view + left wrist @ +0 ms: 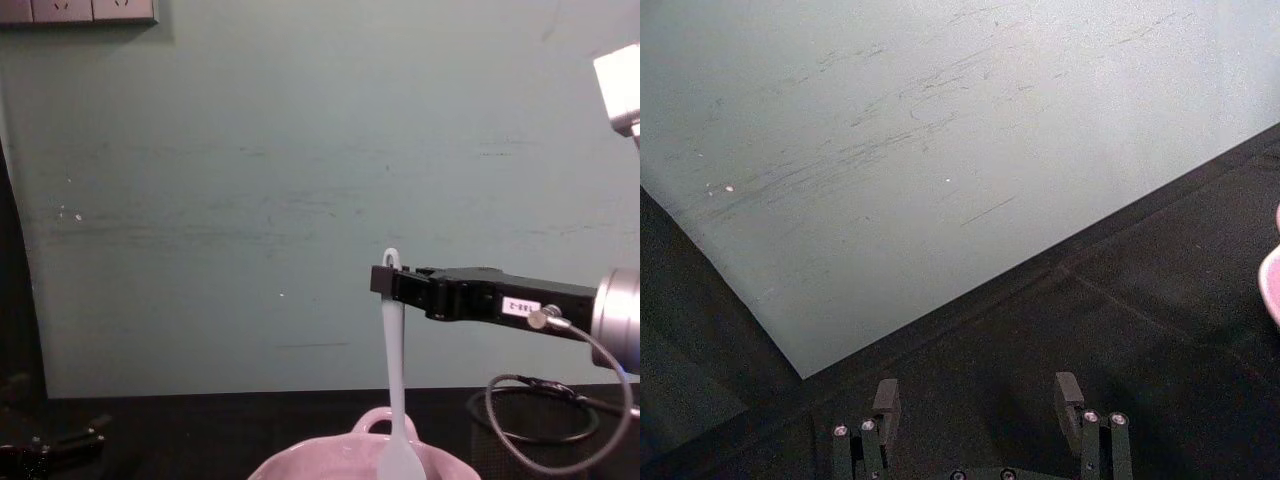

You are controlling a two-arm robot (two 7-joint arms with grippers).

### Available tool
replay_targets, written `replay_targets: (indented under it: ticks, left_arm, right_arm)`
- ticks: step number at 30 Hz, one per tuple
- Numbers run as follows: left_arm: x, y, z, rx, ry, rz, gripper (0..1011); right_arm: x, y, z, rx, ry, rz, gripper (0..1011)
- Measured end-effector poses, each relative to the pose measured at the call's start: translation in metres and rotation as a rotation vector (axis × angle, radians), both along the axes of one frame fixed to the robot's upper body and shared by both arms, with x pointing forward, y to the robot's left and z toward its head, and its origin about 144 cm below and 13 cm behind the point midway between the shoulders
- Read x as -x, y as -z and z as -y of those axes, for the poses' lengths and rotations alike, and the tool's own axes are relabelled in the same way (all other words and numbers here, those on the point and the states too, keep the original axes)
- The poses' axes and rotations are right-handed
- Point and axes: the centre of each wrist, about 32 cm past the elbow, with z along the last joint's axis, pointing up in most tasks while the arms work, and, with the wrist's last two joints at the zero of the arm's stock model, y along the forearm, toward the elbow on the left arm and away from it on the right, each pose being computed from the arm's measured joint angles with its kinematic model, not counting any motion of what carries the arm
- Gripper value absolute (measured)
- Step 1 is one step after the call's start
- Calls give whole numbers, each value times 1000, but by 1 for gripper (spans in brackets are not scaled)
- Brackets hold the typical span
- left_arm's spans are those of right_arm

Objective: Use the one hand to pick up the spoon and stir the clear water in the bowl.

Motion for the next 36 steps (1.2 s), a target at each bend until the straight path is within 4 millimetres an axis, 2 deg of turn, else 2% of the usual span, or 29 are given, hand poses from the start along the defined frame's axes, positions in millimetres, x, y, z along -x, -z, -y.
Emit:
replay_targets:
  ticks: [8,17,27,36]
  left_arm:
    - [0,0,0,0,0,0,1011]
    - [0,0,0,0,0,0,1011]
    - [0,0,0,0,0,0,1011]
    - [0,0,0,0,0,0,1011]
  right_arm:
    - [20,1,-2,7,-24,-8,116]
    - [26,2,-20,-9,-83,-8,116]
    - [11,4,-43,-29,-129,-4,116]
    - [-11,5,-48,-38,-122,-1,116]
